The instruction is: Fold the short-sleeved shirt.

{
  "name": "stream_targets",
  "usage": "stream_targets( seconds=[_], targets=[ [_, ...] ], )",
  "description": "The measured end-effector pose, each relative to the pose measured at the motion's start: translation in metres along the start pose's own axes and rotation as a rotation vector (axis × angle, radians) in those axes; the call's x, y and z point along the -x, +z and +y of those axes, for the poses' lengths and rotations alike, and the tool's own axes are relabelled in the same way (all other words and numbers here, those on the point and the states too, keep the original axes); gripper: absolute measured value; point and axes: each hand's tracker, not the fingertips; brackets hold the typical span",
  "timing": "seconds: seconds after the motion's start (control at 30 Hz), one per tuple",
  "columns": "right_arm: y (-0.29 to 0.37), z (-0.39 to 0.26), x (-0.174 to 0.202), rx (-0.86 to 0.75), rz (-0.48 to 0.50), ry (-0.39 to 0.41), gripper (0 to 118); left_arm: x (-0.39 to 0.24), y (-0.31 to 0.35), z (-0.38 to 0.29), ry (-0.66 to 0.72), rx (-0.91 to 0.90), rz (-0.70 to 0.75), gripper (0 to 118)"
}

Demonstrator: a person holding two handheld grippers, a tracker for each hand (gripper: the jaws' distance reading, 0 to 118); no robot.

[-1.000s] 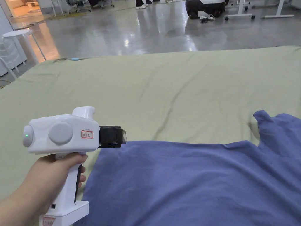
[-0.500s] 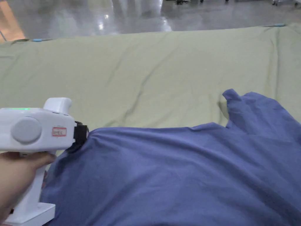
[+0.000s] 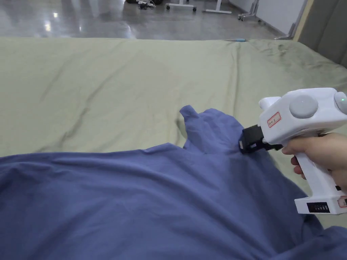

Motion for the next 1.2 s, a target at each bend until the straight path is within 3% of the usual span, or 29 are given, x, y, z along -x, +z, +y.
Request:
stream_targets(
  seconds=[0.07, 0.13, 0.3, 0.43, 0.73, 0.97, 1.2],
  targets=[
    [0.005, -0.006, 0.01, -0.068, -0.004, 0.021, 33, 0.001, 0.001, -0.002, -0.007, 0.009, 0.0, 3],
    [0.021, -0.012, 0.018, -0.071, 0.058, 0.105, 5, 0.0, 0.005, -0.002, -0.015, 0.011, -0.002, 3],
    [0.066, -0.011, 0.009, -0.186, 0.04, 0.057, 5, 0.002, 0.034, 0.007, -0.009, -0.028, -0.015, 3],
    [0.131, -0.029, 0.0, -0.262, 0.098, 0.044, 5, 0.002, 0.073, 0.009, -0.007, -0.063, -0.024, 3],
    [0.243, -0.14, -0.036, -0.354, 0.147, 0.062, 5, -0.012, 0.178, -0.049, 0.016, -0.1, -0.086, 3],
    [0.227, -0.248, -0.045, -0.276, 0.177, 0.035, 5, -0.03, 0.194, -0.138, 0.047, -0.024, -0.117, 3],
    [0.193, -0.311, -0.044, -0.22, 0.148, -0.025, 5, -0.008, 0.183, -0.191, 0.184, 0.041, -0.136, 3]
  ],
)
